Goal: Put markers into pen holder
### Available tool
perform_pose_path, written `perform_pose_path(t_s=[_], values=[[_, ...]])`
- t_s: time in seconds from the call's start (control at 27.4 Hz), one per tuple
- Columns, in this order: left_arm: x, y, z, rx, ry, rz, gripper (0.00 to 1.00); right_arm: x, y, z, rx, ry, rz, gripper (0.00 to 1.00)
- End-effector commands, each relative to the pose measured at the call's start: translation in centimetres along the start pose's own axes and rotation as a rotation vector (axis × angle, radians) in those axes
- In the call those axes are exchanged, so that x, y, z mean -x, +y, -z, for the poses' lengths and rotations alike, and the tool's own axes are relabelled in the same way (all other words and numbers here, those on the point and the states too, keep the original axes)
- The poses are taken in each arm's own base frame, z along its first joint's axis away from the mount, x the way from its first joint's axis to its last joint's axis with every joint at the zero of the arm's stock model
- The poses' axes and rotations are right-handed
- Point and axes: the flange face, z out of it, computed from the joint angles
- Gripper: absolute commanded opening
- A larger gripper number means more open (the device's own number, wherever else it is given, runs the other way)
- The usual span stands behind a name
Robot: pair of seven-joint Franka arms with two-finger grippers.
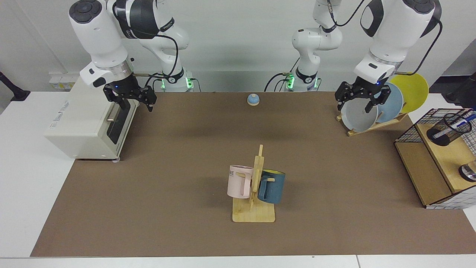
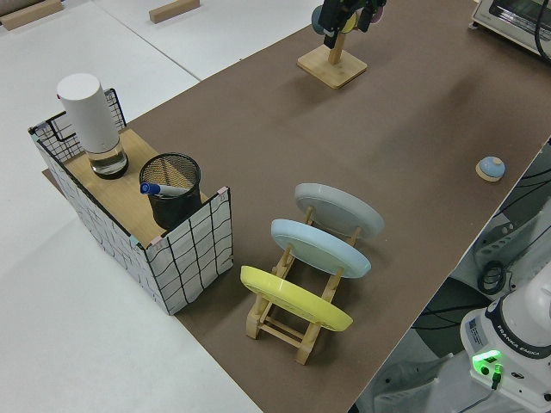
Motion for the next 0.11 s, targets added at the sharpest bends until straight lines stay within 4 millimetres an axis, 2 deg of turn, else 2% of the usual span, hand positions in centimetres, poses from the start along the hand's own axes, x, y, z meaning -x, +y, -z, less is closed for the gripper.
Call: perform_pose_path(t_s=[0.0,0.07], values=[[0.33,1.10,0.91,0.008,-0.015,-0.019,1.00,0.13,0.51,0.21,0.006,0.005,0.022,1.00],[0.42,1.02,0.94,0.008,-0.015,-0.017,1.00,0.14,0.51,0.20,0.006,0.004,0.022,1.00]])
